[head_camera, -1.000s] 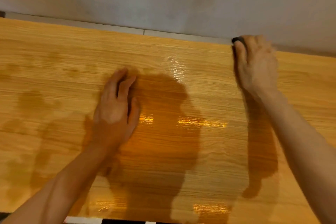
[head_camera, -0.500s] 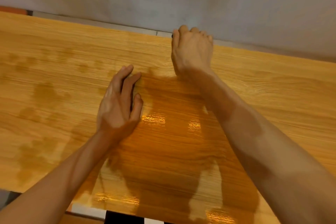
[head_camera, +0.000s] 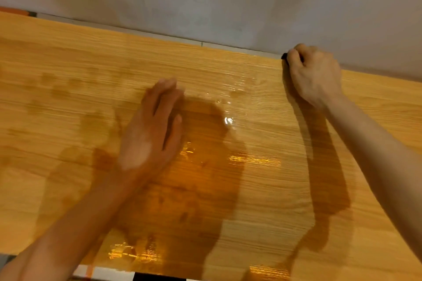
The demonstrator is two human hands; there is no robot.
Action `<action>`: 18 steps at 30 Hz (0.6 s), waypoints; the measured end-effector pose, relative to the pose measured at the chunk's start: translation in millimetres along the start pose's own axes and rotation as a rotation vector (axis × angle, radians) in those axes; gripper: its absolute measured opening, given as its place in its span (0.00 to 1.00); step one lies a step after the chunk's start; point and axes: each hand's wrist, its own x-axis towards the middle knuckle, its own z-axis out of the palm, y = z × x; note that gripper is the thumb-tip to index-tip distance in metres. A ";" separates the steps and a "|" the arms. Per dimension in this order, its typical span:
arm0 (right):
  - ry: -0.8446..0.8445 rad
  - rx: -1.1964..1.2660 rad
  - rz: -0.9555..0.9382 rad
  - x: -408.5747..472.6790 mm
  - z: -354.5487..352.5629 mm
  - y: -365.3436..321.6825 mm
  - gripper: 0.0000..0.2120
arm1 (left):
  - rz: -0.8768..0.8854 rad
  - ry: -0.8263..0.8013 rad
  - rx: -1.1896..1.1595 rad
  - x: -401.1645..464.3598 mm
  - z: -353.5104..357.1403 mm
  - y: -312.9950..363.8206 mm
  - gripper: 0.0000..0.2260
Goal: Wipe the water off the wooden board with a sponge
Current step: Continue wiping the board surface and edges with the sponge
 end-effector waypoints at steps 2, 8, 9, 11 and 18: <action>-0.017 0.004 -0.025 1.1 10.2 -31.7 0.18 | -0.059 0.013 0.049 -1.5 -16.2 -29.5 0.22; 0.014 -0.020 -0.111 4.7 47.9 -145.4 0.18 | -0.120 0.075 0.100 -10.5 -33.6 -87.9 0.24; 0.025 -0.026 -0.123 5.1 54.6 -163.5 0.18 | -0.118 0.076 0.104 -12.0 -32.7 -90.3 0.24; 0.036 -0.032 -0.144 5.7 66.3 -198.5 0.18 | -0.113 0.084 0.116 -13.1 -30.9 -92.3 0.24; -0.003 -0.021 -0.186 10.5 96.3 -296.0 0.18 | -0.110 0.050 0.123 -7.7 -30.8 -94.6 0.24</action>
